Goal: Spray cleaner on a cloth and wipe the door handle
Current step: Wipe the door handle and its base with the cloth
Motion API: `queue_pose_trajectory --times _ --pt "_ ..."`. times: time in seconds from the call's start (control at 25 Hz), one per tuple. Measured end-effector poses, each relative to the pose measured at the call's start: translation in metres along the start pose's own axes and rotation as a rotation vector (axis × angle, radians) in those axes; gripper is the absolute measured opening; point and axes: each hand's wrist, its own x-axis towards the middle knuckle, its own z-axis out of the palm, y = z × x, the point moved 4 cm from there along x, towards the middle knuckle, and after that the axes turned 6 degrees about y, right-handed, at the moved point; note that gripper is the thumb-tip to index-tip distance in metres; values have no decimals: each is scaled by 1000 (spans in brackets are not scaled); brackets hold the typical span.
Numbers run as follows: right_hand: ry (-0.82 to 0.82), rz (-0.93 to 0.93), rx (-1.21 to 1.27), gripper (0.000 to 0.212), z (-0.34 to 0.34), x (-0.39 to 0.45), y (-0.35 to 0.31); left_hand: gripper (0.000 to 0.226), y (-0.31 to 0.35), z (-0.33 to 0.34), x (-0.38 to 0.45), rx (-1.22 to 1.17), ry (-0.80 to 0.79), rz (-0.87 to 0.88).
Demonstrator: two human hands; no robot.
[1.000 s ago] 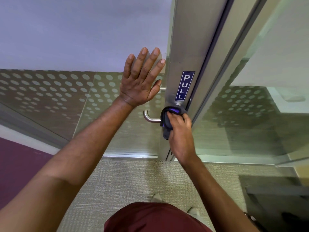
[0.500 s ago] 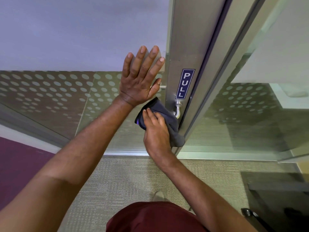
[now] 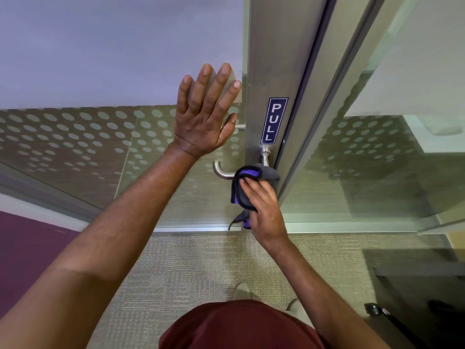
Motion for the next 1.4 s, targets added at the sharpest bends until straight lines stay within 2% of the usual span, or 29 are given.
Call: queue_pose_trajectory --times 0.08,0.16,0.24,0.32,0.36,0.48,0.56,0.64,0.76,0.88,0.96,1.0,1.04,1.12,1.16,1.28,1.32,1.4 --pt "-10 39 83 87 4 -17 11 62 -1 -1 0 -2 3 -1" --pt "-39 224 220 83 15 -35 26 62 -1 -1 0 4 5 0" --pt "40 656 456 71 24 -46 50 62 0 0 2 8 6 3" --pt "208 1168 706 55 32 -59 72 61 2 0 4 10 8 4" --pt "293 1349 838 47 37 -64 78 61 2 0 4 11 10 4" --pt "461 1615 1139 28 49 -54 79 60 0 -2 3 18 21 3" --pt "508 1671 1298 25 58 -31 65 60 -1 -2 2 12 26 6" --pt "579 1638 1419 29 65 -6 51 60 0 -2 2 4 26 1" --pt "703 1624 1498 33 69 28 44 61 3 -5 -1 3 29 -7" --pt "782 1718 1577 33 72 39 55 62 1 -7 -1 -4 45 11" --pt "589 1681 1497 24 75 33 69 63 3 -6 -1 -8 53 26" --pt "437 1625 1272 16 76 31 78 62 4 -5 -2 -8 54 27" --pt "437 1668 1215 16 79 23 83 61 5 -3 -2 -6 53 25" --pt "708 1834 1458 16 89 18 93 61 6 -1 -3 0 50 25" --pt "739 1860 1435 17 92 18 98 61 5 1 -2 4 49 27" --pt "651 1806 1227 16 91 25 96 59 5 4 1 12 45 21" --pt "659 1790 1255 21 94 24 93 58 5 4 2 11 45 16" --pt "623 1615 1246 30 90 31 77 57 3 1 -1 17 49 10"
